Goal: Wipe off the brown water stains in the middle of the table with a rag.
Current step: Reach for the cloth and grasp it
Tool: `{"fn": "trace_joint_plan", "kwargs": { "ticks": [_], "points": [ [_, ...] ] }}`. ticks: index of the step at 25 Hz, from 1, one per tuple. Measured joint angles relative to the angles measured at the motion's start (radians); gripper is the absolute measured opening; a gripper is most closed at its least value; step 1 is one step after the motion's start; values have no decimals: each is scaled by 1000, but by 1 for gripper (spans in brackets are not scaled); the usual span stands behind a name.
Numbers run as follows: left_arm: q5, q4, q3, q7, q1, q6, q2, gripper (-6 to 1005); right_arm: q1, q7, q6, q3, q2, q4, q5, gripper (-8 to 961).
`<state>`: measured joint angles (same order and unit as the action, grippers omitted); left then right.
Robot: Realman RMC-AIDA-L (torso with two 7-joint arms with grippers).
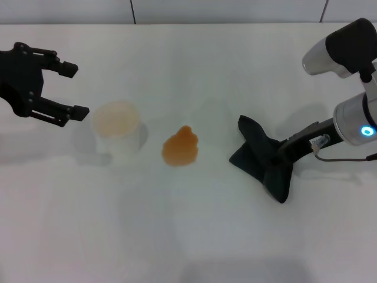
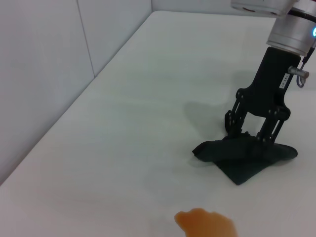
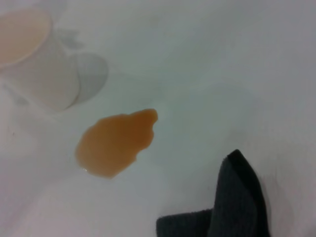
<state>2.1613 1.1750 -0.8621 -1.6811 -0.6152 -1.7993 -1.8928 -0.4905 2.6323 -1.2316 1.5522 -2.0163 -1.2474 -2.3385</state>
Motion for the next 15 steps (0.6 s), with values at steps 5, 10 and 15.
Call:
{"fn": "trace_joint_plan", "kwargs": {
  "ticks": [5, 10, 15],
  "points": [
    [0, 0, 2, 0, 0, 0, 0, 887, 4, 0, 0, 7, -1, -8, -1, 584],
    [0, 0, 2, 2, 2, 0, -1, 887, 3, 0, -8, 9, -1, -12, 5, 506],
    [0, 0, 3, 10, 5, 2, -4, 887, -1, 0, -16, 10, -1, -12, 10, 372]
  ]
}}
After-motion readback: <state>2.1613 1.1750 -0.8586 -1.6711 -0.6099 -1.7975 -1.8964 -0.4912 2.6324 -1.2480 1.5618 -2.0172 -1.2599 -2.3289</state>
